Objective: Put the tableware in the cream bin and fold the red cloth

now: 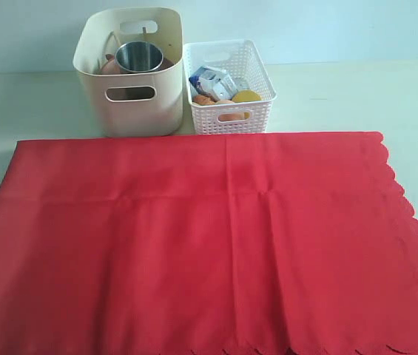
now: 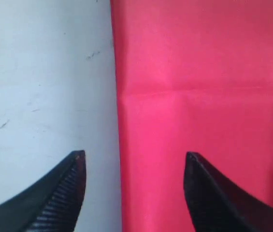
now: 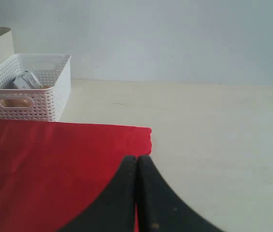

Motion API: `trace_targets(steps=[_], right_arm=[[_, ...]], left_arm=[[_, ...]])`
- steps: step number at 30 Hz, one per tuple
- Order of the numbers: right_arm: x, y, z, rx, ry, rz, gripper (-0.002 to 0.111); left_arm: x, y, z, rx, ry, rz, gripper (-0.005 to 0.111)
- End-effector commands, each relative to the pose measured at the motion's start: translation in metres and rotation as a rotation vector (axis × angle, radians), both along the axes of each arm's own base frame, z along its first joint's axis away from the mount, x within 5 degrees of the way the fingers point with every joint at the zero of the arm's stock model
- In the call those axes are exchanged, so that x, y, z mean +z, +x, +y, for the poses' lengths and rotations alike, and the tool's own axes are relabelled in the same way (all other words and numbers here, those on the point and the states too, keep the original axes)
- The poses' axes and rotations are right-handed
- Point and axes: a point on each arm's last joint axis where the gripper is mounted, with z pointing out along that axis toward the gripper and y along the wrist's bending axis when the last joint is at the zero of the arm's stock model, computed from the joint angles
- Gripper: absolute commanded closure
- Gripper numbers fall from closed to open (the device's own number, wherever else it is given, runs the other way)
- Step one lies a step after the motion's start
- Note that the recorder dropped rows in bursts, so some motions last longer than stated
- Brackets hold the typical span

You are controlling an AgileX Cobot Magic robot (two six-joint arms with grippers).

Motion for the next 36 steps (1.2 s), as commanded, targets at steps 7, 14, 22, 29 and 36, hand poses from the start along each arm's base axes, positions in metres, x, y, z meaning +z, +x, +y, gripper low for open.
trace_targets(steps=[7,14,22,29,36], right_arm=[[0.0,0.0,0.0,-0.007,-0.002,-0.012,0.108],[0.0,0.0,0.0,-0.007,-0.002,-0.012,0.108],[0.0,0.0,0.0,-0.007,-0.002,-0.012,0.108],[0.0,0.0,0.0,-0.007,-0.002,-0.012,0.108],[0.0,0.0,0.0,-0.007,-0.002,-0.012,0.108]], left_arm=[[-0.048,-0.025,0.045,0.204,-0.169,0.047,0.049],[-0.068,-0.019,0.041,0.175,-0.241,0.09,0.049],[-0.086,-0.014,0.039,0.174,-0.275,0.132,0.046],[-0.097,-0.009,0.035,0.16,-0.342,0.135,0.042],[-0.109,-0.006,0.033,0.143,-0.378,0.144,0.042]])
